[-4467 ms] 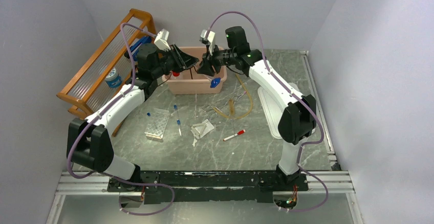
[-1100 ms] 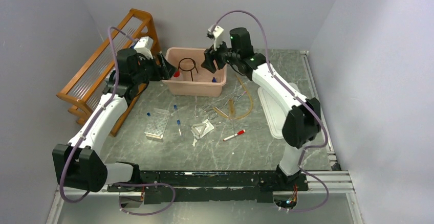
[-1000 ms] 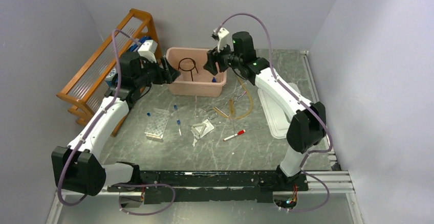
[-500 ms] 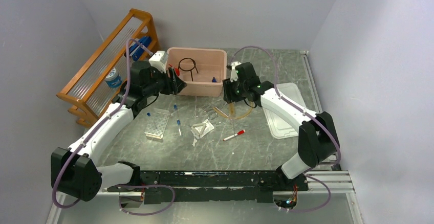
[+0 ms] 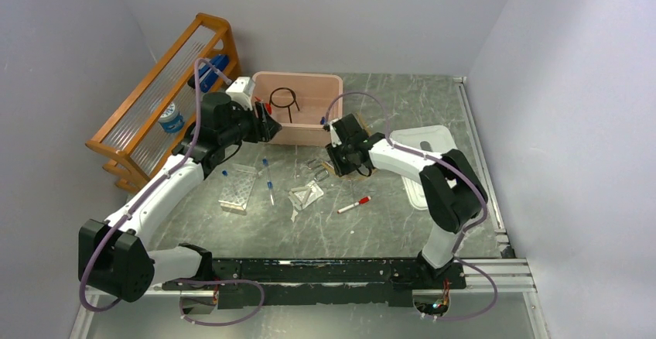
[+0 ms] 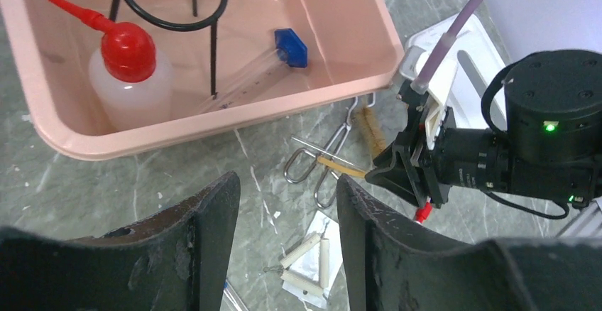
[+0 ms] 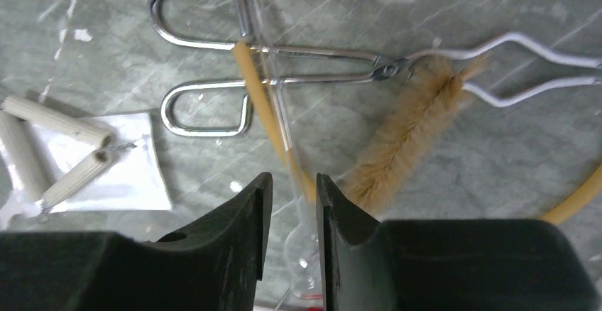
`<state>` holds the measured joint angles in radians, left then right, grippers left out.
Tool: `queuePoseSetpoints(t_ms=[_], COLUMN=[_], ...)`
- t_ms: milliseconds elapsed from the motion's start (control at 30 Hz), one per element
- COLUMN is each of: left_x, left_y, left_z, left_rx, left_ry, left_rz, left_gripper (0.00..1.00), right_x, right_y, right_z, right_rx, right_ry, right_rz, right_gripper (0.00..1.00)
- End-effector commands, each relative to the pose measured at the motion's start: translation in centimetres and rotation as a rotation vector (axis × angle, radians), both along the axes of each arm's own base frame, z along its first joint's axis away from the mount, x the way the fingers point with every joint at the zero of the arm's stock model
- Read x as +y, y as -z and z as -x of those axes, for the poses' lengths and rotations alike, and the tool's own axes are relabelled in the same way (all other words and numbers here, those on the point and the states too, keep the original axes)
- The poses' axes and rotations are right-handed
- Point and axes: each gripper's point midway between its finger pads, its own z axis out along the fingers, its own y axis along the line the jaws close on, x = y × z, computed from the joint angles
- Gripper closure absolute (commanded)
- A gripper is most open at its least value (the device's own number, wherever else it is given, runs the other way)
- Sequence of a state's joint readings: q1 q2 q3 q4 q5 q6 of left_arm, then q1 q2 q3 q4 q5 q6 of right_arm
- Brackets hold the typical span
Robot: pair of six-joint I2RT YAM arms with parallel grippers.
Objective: Organize the chemistry lab equipment
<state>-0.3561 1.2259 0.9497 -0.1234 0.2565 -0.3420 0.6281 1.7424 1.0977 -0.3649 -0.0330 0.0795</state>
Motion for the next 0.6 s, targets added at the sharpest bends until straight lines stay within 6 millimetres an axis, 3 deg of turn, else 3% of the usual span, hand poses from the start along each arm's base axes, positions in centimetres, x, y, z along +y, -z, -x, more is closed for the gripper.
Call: queuePoseSetpoints(t_ms=[0,267,567], left_x=[1.0,1.6,2.0], left_y=[-1.5,-1.3,-1.5], left_z=[-0.9,-0.9,-1.0], left_rx=[-0.044,-0.04,-0.052], left_ry=[-0.088,-0.123,-0.134], left_rz=[-0.001,-0.01,-0.023], left_gripper=[0.43,0.42,0.42], right_x=[0.8,1.3,1.5], right_y=[0.1,1.6,1.8], right_z=[-1.3,-0.7,0.3], right_rx=[-0.045,-0.029,-0.068], right_ry=[-0.029,-0.079,-0.166], right_rz=[0.018,0.057,0.108], right_gripper=[0.67,0.69,0.75])
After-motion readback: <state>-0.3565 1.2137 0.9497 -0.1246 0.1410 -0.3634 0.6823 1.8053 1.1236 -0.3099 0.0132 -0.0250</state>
